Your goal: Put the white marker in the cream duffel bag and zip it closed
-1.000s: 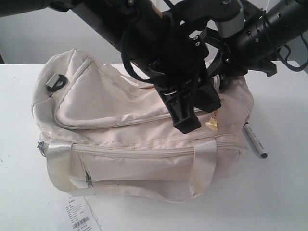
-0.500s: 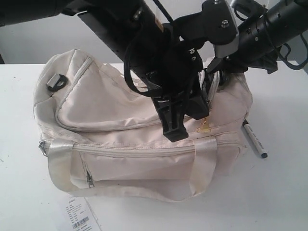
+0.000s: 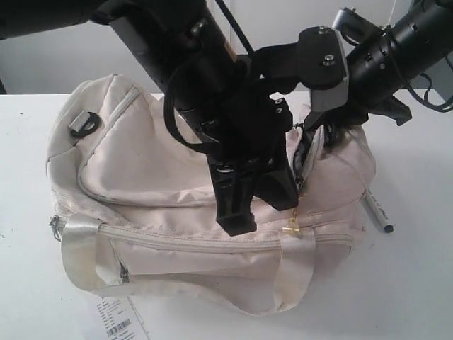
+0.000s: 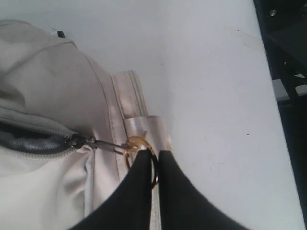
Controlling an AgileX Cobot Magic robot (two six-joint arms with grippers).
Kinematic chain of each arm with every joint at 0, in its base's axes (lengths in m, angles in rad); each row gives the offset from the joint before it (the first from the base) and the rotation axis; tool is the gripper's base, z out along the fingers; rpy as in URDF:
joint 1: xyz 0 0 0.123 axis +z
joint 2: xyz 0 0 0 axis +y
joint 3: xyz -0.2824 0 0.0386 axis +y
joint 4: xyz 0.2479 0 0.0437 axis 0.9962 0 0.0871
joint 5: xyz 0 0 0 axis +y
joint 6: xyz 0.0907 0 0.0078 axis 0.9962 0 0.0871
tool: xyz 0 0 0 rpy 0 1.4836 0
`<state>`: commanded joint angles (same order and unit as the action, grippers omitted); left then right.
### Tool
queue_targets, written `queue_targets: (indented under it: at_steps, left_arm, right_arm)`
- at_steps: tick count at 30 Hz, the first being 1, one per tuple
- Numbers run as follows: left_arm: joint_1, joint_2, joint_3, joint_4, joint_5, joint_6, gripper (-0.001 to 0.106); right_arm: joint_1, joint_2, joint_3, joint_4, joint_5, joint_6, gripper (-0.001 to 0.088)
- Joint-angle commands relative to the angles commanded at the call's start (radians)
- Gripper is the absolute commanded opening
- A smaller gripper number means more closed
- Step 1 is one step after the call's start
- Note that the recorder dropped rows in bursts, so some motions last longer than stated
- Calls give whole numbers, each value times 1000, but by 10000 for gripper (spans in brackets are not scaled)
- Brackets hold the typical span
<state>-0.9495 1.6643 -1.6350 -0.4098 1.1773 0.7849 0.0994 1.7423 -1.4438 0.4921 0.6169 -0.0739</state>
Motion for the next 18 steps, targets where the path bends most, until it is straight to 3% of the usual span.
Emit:
queue_targets:
  at_steps: [7,12,18]
  left_arm:
    - [0,0,0,0,-195,-4,0]
    - [0,0,0,72,-365,-12,0]
    - [0,1,0,97,-392,-30,0]
  right_arm:
    - [0,-4,-4,4,-16,-2,0]
    - [0,-6,-57,7,-4,-38,0]
    - [0,1,-84,7,18,-63,0]
